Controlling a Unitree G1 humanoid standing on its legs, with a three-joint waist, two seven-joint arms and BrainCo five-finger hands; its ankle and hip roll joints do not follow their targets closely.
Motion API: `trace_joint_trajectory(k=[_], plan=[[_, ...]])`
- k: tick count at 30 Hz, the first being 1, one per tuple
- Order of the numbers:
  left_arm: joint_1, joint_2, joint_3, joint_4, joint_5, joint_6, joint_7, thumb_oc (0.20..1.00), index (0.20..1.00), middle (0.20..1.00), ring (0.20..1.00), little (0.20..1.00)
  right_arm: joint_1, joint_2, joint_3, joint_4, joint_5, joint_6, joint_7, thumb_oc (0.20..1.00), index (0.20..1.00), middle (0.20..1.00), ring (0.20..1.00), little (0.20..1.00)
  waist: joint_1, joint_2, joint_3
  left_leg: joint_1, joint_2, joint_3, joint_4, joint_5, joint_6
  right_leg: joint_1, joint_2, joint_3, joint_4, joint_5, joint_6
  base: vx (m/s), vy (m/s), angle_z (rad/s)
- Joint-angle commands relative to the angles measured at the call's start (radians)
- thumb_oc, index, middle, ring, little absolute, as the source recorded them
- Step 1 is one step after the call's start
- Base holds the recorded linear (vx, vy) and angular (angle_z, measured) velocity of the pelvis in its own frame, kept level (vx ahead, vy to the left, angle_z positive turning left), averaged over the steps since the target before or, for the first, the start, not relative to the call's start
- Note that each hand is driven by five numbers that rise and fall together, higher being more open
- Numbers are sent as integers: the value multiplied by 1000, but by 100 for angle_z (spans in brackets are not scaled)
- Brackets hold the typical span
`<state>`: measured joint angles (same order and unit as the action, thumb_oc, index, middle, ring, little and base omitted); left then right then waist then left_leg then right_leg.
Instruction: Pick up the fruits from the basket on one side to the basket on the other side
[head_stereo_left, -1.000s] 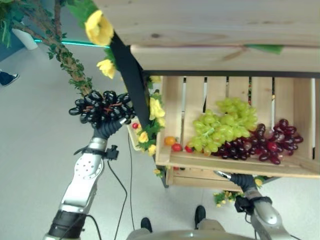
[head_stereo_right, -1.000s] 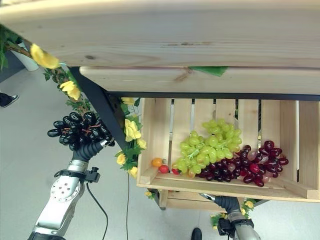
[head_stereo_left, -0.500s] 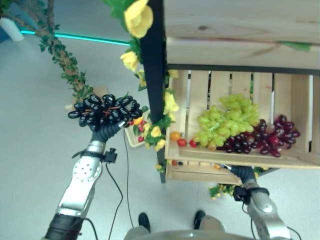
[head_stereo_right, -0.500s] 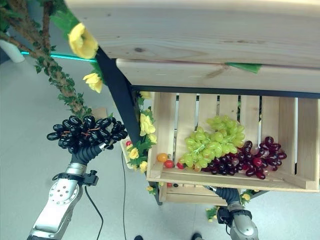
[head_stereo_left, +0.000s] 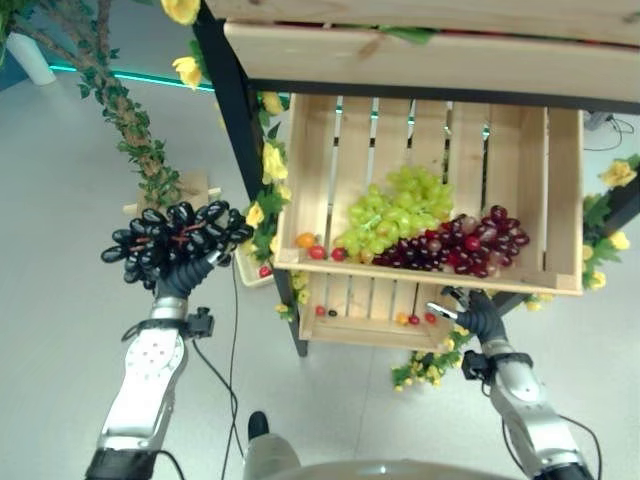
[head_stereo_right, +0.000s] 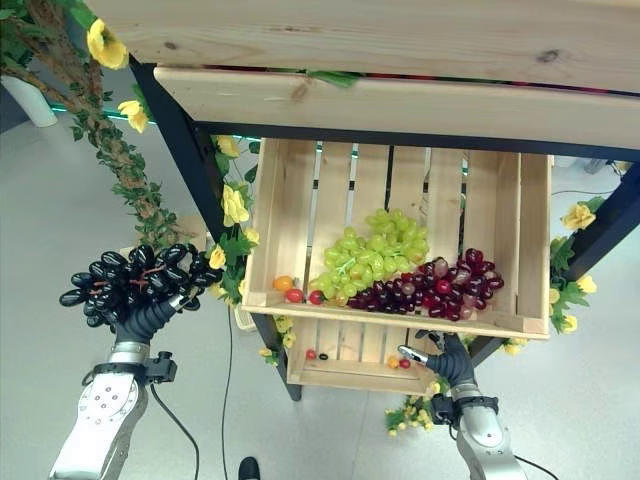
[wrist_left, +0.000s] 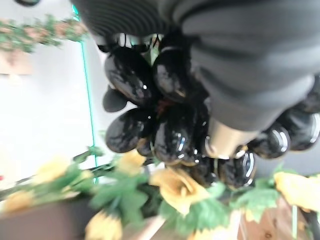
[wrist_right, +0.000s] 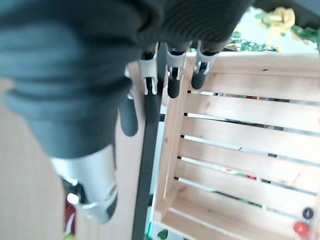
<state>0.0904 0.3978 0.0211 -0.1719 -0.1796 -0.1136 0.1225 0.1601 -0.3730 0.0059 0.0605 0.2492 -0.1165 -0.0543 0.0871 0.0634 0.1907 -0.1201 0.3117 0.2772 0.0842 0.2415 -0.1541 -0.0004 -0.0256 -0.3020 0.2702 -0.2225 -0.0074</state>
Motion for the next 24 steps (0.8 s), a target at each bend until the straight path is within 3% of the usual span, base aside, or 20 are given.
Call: trace_joint_trajectory(k=[1, 3, 4, 5, 6, 9, 14, 16, 17, 20, 23, 24], plan=[[-80, 57, 38, -73, -15, -62, -10, 200, 200, 200, 200, 200, -86, 8, -44, -87, 40, -71, -6, 1000, 1000, 1000, 1000, 1000, -37, -74, 24, -93, -91, -25, 136, -106, 46, 171, -20, -43, -218, 38, 60, -366, -58, 27], [-85, 52, 32, -73, -12, -65, -13, 200, 200, 200, 200, 200, -83, 6, -49, -84, 44, -70, 1, 1000, 1000, 1000, 1000, 1000, -45, -90, 17, -79, -166, -104, 254, -208, 65, 146, -46, -46, -213, 61, 52, -257, 25, 14], [-84, 50, 28, -77, -8, -65, -17, 200, 200, 200, 200, 200, -74, 12, -52, -84, 49, -66, 11, 1000, 1000, 1000, 1000, 1000, -58, -89, 0, -29, -217, -136, 268, -298, 82, 127, -55, -52, -202, 62, 55, -208, 45, 10], [-84, 50, 28, -77, -8, -65, -17, 200, 200, 200, 200, 200, -74, 12, -53, -84, 49, -66, 11, 1000, 1000, 1000, 1000, 1000, -60, -90, -2, -31, -219, -136, 264, -293, 84, 125, -57, -54, -202, 65, 55, -121, 175, 19], [-87, 55, 28, -82, 7, -66, -10, 200, 200, 200, 200, 200, -75, 27, -58, -75, 44, -69, 8, 1000, 1000, 1000, 1000, 1000, -83, -66, -34, 58, -229, -145, 112, -308, 91, 89, -52, -64, -195, 81, 81, -22, 134, 25], [-112, 66, 22, -83, 16, -65, -9, 200, 200, 200, 200, 200, -76, 31, -66, -60, 40, -71, -4, 1000, 1000, 1000, 1000, 1000, -90, -70, -46, 62, -229, -152, 45, -267, 83, 82, -67, -75, -199, 103, 93, -38, 95, 22], [-142, 86, 5, -103, 19, -62, -21, 200, 200, 200, 200, 200, -67, 46, -84, -58, 19, -58, -5, 1000, 1000, 1000, 1000, 1000, -94, -80, -69, 92, -264, -159, -7, -279, 108, 87, -100, -89, -192, 109, 112, 41, 139, 7], [-176, 106, 0, -104, 28, -64, -12, 200, 200, 200, 200, 200, -85, 56, -83, -56, 7, -58, -6, 1000, 1000, 1000, 1000, 1000, -105, -77, -47, 101, -272, -145, -18, -286, 135, 21, -131, -67, -54, 118, 138, -9, 229, 12], [-178, 107, 0, -104, 28, -64, -12, 200, 200, 200, 200, 200, -86, 57, -83, -56, 6, -58, -5, 1000, 1000, 1000, 1000, 1000, -103, -78, -46, 101, -273, -143, -19, -286, 137, 15, -135, -63, -45, 115, 139, -15, 192, -7], [-209, 132, -2, -114, 36, -72, -6, 200, 200, 200, 200, 200, -114, 62, -70, -47, -12, -63, -10, 1000, 1000, 1000, 1000, 1000, -112, -69, -21, 110, -275, -124, -34, -282, 156, -65, -172, -48, 84, 181, 197, -29, 138, -13], [-235, 154, -6, -131, 34, -82, -10, 200, 200, 200, 200, 200, -114, 75, -70, -36, -11, -63, -15, 1000, 1000, 1000, 1000, 1000, -111, -64, -35, 125, -274, -122, -75, -276, 148, -65, -182, -24, -6, 168, 185, 37, 1, -21], [-263, 168, -15, -139, 35, -82, -12, 200, 200, 200, 200, 200, -110, 72, -70, -26, -15, -60, -19, 1000, 1000, 1000, 1000, 1000, -111, -66, -41, 125, -273, -130, -74, -277, 142, -66, -195, -13, -86, 194, 175, 31, -80, -17]])
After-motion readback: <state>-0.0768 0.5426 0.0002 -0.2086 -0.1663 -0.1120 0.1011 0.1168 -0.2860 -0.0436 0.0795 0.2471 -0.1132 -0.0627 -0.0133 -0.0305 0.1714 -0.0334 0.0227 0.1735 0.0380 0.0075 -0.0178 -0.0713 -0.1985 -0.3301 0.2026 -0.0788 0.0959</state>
